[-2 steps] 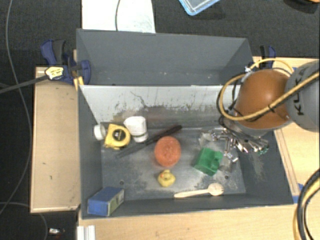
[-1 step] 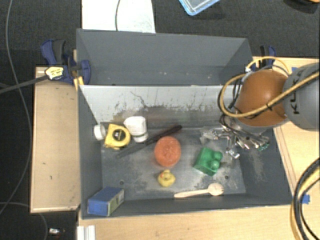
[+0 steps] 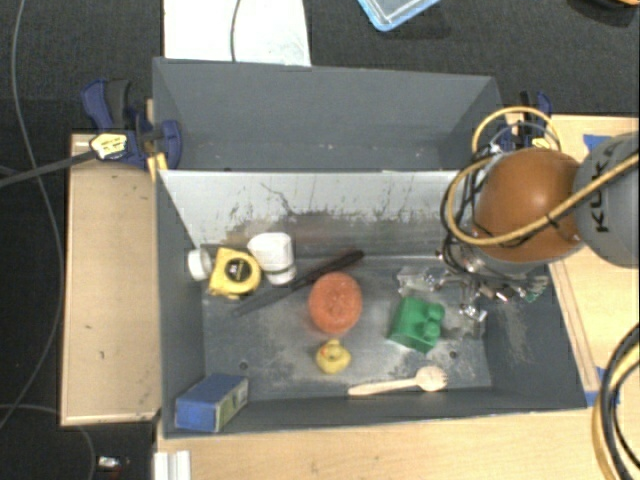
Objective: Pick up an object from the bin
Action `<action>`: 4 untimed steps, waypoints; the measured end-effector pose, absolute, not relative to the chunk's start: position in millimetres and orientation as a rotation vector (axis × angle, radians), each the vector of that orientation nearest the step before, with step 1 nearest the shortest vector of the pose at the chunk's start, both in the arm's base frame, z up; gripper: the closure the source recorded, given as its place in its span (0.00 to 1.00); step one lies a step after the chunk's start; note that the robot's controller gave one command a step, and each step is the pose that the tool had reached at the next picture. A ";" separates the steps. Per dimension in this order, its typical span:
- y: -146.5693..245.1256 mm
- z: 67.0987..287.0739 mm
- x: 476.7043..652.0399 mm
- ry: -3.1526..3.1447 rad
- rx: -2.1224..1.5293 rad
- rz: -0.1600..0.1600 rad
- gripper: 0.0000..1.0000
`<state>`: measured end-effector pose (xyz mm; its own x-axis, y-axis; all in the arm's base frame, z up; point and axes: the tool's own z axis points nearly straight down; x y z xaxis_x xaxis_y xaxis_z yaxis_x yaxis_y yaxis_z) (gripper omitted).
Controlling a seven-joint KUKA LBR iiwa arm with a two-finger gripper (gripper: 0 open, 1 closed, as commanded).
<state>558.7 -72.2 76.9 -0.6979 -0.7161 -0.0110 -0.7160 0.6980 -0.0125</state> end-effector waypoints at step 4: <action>-55.1 71.8 484.0 2.958 -0.984 -0.012 1.00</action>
Offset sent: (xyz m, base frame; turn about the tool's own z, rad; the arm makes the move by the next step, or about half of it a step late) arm -0.0236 0.0267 0.0053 -0.6624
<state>484.0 -55.1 71.8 -0.8004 -0.5991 -0.0208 -0.5990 0.8006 -0.0150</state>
